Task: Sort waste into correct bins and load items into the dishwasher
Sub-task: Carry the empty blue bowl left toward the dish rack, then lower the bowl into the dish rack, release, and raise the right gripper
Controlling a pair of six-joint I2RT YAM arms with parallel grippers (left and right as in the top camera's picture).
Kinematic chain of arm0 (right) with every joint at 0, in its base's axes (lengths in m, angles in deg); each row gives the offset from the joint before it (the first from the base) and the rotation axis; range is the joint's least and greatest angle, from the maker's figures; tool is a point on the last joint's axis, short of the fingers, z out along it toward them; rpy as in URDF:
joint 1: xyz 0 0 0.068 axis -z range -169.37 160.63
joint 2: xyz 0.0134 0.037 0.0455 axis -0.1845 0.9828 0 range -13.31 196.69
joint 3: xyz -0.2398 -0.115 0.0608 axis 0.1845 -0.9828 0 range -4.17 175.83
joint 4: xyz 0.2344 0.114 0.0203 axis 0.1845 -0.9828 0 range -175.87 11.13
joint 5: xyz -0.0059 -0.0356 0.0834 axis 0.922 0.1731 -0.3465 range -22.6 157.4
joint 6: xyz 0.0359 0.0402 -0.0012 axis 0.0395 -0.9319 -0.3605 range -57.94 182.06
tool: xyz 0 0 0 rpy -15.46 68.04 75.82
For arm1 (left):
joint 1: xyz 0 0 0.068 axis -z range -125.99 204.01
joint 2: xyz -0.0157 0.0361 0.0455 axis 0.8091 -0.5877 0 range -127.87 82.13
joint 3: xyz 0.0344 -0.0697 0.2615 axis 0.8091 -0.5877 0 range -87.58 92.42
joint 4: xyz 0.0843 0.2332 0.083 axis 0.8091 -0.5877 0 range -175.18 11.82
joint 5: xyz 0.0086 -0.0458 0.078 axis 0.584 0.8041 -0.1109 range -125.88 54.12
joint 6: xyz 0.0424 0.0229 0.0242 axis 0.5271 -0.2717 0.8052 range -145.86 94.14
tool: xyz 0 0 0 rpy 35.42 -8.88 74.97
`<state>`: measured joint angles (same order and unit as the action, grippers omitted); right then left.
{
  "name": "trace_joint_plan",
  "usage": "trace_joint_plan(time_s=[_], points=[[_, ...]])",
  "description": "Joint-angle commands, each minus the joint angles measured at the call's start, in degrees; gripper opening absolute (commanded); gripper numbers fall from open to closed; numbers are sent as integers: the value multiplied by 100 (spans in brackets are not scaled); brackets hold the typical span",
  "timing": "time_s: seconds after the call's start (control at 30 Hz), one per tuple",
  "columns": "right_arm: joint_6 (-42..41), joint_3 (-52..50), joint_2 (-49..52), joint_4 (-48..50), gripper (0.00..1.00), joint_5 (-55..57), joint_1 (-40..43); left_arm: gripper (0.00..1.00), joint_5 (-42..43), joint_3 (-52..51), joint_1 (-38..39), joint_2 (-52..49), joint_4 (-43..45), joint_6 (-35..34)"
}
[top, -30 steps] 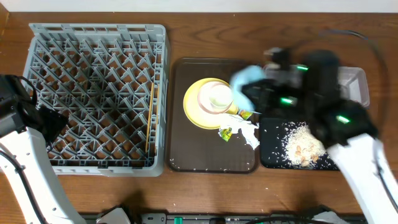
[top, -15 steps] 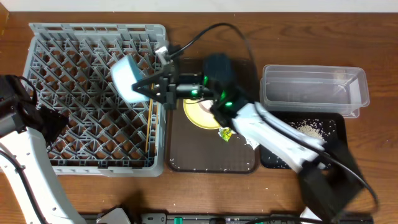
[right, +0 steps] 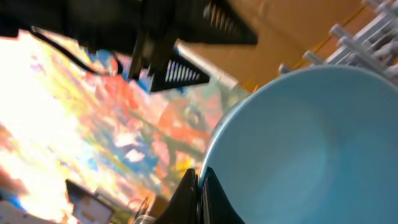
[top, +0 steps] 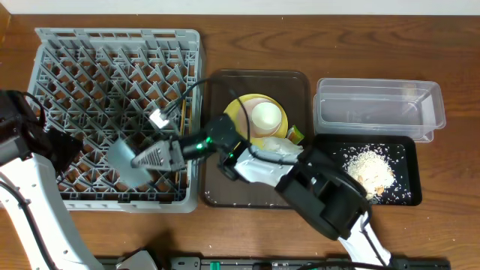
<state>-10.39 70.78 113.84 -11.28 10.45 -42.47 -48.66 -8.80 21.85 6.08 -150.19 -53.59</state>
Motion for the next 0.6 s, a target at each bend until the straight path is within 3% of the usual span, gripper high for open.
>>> trace_joint_plan(time_s=[0.0,0.57], points=[[31,37,-48,87,1,-4,-111,100,-28,22,-24,20,-22,-68],[365,35,-48,-1069,1,0,-177,100,-28,20,-24,20,-22,-66]])
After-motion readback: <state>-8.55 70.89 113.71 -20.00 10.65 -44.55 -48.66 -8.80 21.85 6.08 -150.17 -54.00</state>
